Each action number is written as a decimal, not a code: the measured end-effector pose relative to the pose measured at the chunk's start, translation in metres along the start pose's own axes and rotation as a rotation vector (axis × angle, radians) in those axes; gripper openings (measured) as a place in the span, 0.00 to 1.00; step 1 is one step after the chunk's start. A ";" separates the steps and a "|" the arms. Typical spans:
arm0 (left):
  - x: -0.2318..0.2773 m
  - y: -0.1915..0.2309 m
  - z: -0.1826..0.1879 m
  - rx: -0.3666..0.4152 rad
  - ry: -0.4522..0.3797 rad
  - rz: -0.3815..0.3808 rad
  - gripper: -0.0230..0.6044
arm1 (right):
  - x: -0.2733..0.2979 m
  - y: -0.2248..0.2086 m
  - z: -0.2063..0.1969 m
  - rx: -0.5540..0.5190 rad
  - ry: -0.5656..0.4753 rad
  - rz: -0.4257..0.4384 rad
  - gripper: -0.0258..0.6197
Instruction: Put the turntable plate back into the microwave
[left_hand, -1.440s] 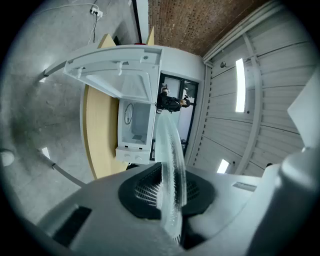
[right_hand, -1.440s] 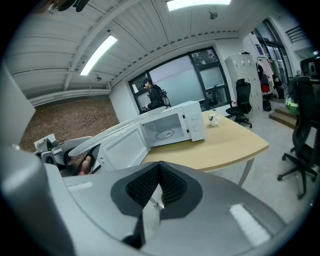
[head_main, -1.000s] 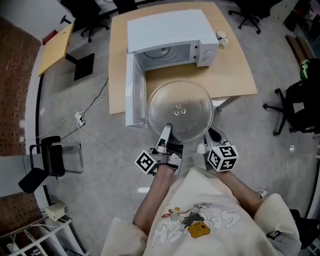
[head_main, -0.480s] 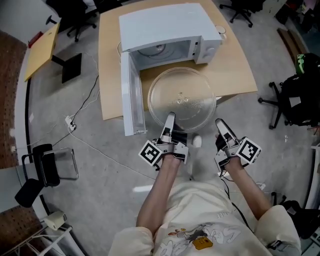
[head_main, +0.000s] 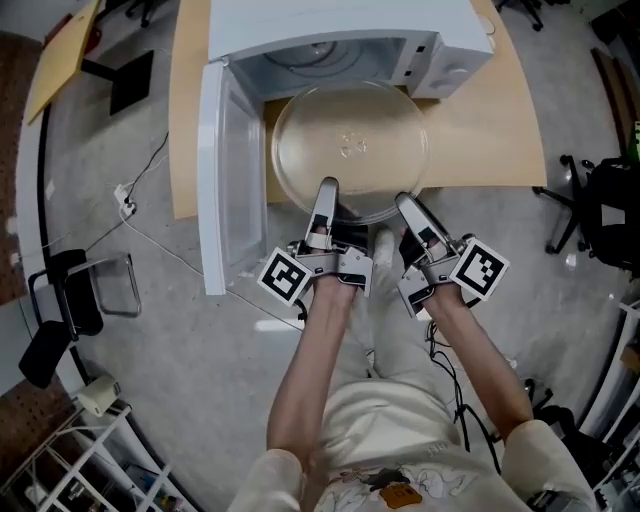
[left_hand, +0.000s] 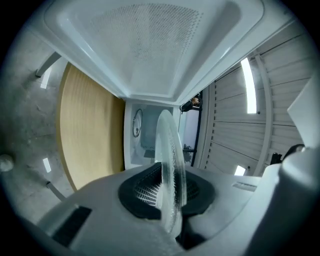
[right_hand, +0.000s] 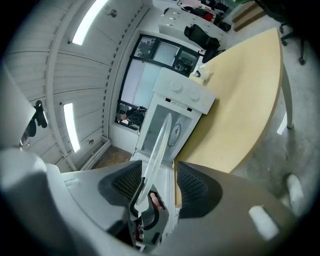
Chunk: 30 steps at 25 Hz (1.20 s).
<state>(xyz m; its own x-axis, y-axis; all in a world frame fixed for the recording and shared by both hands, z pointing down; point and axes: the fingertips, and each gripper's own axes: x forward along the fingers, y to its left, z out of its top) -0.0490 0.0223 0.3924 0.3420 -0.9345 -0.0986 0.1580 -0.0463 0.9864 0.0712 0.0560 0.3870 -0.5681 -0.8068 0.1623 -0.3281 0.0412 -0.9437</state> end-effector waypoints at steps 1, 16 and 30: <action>0.005 0.004 0.002 0.005 -0.014 0.005 0.08 | 0.010 -0.004 0.005 0.022 0.008 0.008 0.39; 0.089 0.037 0.039 0.016 -0.142 0.012 0.08 | 0.114 -0.021 0.051 0.056 0.157 0.108 0.24; 0.174 0.096 0.104 0.005 -0.124 -0.006 0.08 | 0.222 -0.069 0.064 0.059 0.121 0.194 0.16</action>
<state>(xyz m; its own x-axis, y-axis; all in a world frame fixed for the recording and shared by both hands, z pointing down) -0.0703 -0.1814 0.4837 0.2243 -0.9706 -0.0875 0.1553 -0.0531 0.9864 0.0161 -0.1639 0.4692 -0.7038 -0.7104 0.0066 -0.1614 0.1509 -0.9753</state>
